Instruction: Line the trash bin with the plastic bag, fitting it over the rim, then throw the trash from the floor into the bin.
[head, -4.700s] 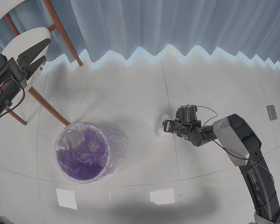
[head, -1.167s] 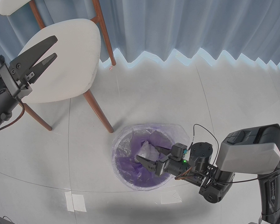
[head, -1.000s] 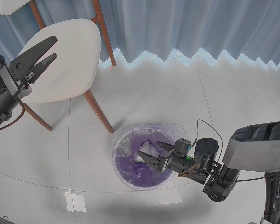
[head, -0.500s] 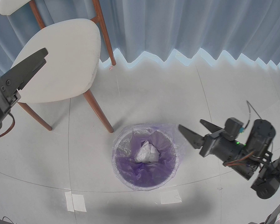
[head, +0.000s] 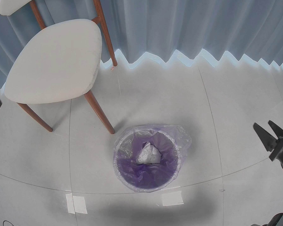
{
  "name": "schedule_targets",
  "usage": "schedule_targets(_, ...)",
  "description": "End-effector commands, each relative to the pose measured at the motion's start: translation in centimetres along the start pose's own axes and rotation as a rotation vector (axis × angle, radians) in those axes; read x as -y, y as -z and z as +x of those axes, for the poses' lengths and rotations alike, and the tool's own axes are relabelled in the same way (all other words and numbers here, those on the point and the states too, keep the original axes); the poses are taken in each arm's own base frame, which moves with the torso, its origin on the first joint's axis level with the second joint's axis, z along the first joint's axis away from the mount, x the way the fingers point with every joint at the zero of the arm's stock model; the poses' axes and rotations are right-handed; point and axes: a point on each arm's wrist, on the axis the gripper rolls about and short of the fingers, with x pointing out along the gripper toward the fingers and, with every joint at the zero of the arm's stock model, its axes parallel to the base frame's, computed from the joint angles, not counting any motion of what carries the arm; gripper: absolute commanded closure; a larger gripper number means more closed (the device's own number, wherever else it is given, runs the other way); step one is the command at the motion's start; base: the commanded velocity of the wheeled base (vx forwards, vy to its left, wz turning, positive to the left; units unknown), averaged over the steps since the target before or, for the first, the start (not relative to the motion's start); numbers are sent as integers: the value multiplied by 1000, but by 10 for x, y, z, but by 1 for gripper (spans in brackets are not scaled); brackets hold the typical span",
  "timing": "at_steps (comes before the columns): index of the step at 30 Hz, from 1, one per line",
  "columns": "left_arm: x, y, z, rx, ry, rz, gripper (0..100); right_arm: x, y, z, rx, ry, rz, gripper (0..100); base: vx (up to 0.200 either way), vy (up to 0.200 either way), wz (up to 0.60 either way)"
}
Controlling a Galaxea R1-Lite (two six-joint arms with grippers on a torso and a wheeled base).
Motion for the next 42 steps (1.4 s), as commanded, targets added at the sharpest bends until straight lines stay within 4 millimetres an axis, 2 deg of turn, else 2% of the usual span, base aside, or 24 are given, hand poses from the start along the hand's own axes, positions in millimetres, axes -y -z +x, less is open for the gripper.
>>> schedule_targets(1, 43, 65, -101, 68, -57, 77, 0, 20, 20, -121, 211, 226, -147, 0, 0, 0, 0)
schedule_targets(4, 33, 104, -111, 27, -148, 115, 0, 18, 43, -141, 228, 199, -193, 0, 0, 0, 0)
schedule_targets(6, 9, 141, -111, -90, -245, 185, 0, 22, 69, -145, 172, 185, -218, 0, 0, 0, 0)
schedule_targets(8, 9, 141, -111, -90, -245, 185, 0, 22, 69, -145, 172, 185, -218, 0, 0, 0, 0)
schedule_targets(9, -1, 156, -117, -230, -485, 322, 0, 25, 78, -141, 107, 214, -202, 0, 0, 0, 0)
schedule_targets(12, -4, 154, -119, -205, -655, 408, 0, 29, 90, -141, -10, 276, -193, 0, 0, 0, 0)
schedule_targets(14, -5, 154, -120, -204, -706, 419, 0, 30, 91, -142, -32, 329, -219, 0, 0, 0, 0)
schedule_targets(18, -7, 155, -122, -180, -795, 332, 0, 32, 90, -143, -22, 423, -229, 0, 0, 0, 0)
schedule_targets(23, -7, 157, -122, -218, -776, 372, 0, 32, 90, -143, -29, 391, -240, 0, 0, 0, 0)
schedule_targets(25, -7, 157, -122, -226, -756, 376, 0, 28, 96, -141, -80, 193, -234, 0, 0, 0, 0)
schedule_targets(27, -7, 157, -122, -225, -756, 375, 0, 29, 97, -141, -89, 211, -209, 0, 0, 0, 0)
schedule_targets(31, -7, 157, -122, -217, -763, 363, 0, 28, 98, -145, -24, 355, -189, 0, 0, 0, 0)
schedule_targets(42, -7, 157, -122, -196, -788, 342, 0, 27, 98, -148, 26, 321, -197, 0, 0, 0, 0)
